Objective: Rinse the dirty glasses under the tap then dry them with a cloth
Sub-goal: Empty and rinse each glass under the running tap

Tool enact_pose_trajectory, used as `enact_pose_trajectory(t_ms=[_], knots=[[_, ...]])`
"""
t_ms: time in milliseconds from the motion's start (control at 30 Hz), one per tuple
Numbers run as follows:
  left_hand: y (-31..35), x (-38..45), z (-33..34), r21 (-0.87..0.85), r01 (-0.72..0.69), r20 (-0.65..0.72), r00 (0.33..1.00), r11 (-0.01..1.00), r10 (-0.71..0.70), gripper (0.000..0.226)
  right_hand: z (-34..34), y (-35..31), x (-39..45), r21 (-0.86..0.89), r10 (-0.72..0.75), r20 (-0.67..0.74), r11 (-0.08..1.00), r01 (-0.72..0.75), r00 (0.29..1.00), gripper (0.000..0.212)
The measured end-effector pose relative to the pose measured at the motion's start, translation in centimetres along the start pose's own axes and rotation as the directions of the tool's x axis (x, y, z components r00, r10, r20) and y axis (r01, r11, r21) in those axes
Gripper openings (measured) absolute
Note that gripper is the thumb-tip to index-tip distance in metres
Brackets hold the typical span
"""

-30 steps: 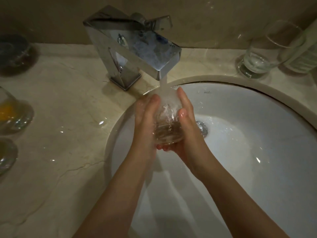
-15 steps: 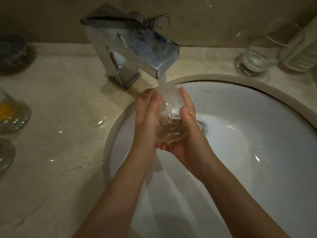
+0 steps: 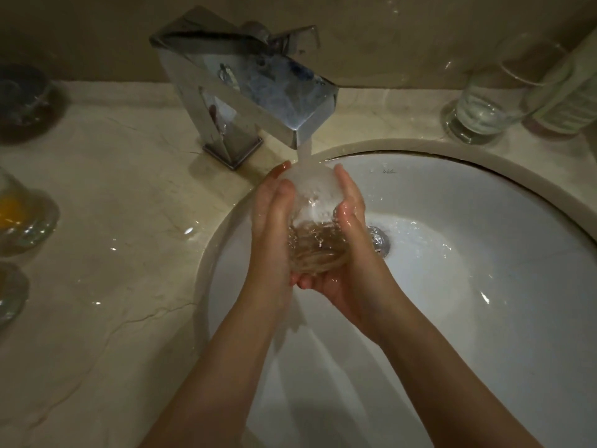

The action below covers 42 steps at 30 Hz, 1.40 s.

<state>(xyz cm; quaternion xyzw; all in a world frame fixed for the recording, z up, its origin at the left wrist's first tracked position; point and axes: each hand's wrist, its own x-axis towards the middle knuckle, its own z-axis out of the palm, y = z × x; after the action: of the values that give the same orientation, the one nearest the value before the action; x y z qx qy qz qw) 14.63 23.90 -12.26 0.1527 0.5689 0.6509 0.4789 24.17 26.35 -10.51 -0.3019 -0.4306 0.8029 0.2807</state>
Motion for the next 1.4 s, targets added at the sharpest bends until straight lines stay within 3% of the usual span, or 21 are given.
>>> enact_pose_trajectory(t_ms=[100, 167, 233, 333, 433, 533, 633, 767, 867, 967, 1033, 1067, 1167, 1200, 1267, 1333, 1400], knots=[[0.2, 0.1, 0.2, 0.08, -0.109, -0.025, 0.994, 0.991, 0.111, 0.046, -0.1, 0.0, 0.2, -0.26, -0.063, -0.045, 0.964, 0.049, 0.997, 0.043], [0.1, 0.1, 0.3, 0.207, -0.228, -0.023, 0.971, 0.951, 0.238, 0.037, -0.1, -0.1, 0.2, -0.546, -0.144, -0.015, 0.83, 0.112, 0.99, 0.043], [-0.2, -0.1, 0.4, 0.289, -0.29, 0.021, 0.955, 0.912, 0.296, 0.036, -0.3, 0.0, -0.2, -0.695, -0.186, 0.059, 0.698, 0.174, 0.981, 0.038], [-0.1, -0.5, 0.2, 0.275, -0.252, 0.007, 0.965, 0.928, 0.26, 0.037, -0.6, -0.1, -0.3, -0.636, -0.161, 0.052, 0.755, 0.157, 0.986, 0.036], [-0.2, -0.4, -0.1, 0.119, -0.148, -0.046, 0.987, 0.982, 0.154, 0.048, -0.4, -0.1, 0.0, -0.446, -0.067, 0.012, 0.893, 0.065, 0.998, 0.035], [0.0, -0.4, -0.1, 0.05, -0.113, -0.063, 0.991, 0.992, 0.116, 0.05, -0.2, 0.2, 0.4, -0.337, -0.018, 0.004, 0.941, 0.018, 1.0, 0.039], [-0.3, -0.2, 0.0, 0.108, -0.146, -0.045, 0.987, 0.983, 0.152, 0.038, -0.4, 0.4, 0.5, -0.466, -0.07, -0.014, 0.883, 0.056, 0.997, 0.039], [-0.6, -0.6, 0.3, 0.27, -0.261, 0.008, 0.963, 0.927, 0.269, 0.026, -0.5, 0.5, 0.2, -0.752, -0.22, 0.047, 0.635, 0.18, 0.974, 0.04], [-0.5, -0.3, -0.3, 0.229, -0.203, 0.056, 0.979, 0.952, 0.196, 0.037, -0.7, 0.3, 0.1, -0.66, -0.202, 0.03, 0.731, 0.171, 0.979, 0.037], [-0.4, 0.2, -1.2, 0.038, 0.059, 0.091, 0.994, 0.998, -0.062, 0.082, -0.5, 0.1, 0.5, -0.397, -0.081, -0.022, 0.915, 0.066, 0.996, 0.033], [-0.3, 0.2, -1.5, -0.009, 0.123, 0.118, 0.986, 0.992, -0.121, 0.101, -0.5, 0.0, 0.7, -0.33, -0.045, -0.021, 0.943, 0.035, 0.999, 0.037], [-0.1, 0.2, -1.5, 0.013, 0.088, 0.122, 0.989, 0.996, -0.089, 0.095, -0.5, -0.1, 0.7, -0.365, -0.049, -0.027, 0.93, 0.036, 0.998, 0.037], [0.7, -0.3, -1.0, 0.196, -0.11, 0.083, 0.992, 0.974, 0.096, 0.027, -0.4, -0.2, 0.3, -0.619, -0.11, -0.017, 0.782, 0.076, 0.994, 0.038], [0.9, -0.4, -0.9, 0.247, -0.134, 0.071, 0.99, 0.96, 0.12, 0.02, -0.3, -0.2, 0.2, -0.675, -0.12, -0.004, 0.733, 0.086, 0.993, 0.039], [1.2, -0.7, -1.0, 0.25, -0.091, 0.08, 0.994, 0.964, 0.074, 0.027, -0.3, -0.2, 0.0, -0.689, -0.107, -0.013, 0.721, 0.069, 0.994, 0.04], [2.1, -1.1, -1.2, 0.25, -0.004, 0.065, 0.998, 0.968, -0.013, 0.054, -0.4, -0.3, -0.2, -0.653, -0.073, -0.033, 0.757, 0.034, 0.997, 0.041], [3.2, -1.3, -1.5, 0.297, 0.059, 0.036, 0.997, 0.953, -0.073, 0.066, -0.5, -0.7, -0.7, -0.61, -0.043, -0.042, 0.792, 0.008, 0.998, 0.043]])
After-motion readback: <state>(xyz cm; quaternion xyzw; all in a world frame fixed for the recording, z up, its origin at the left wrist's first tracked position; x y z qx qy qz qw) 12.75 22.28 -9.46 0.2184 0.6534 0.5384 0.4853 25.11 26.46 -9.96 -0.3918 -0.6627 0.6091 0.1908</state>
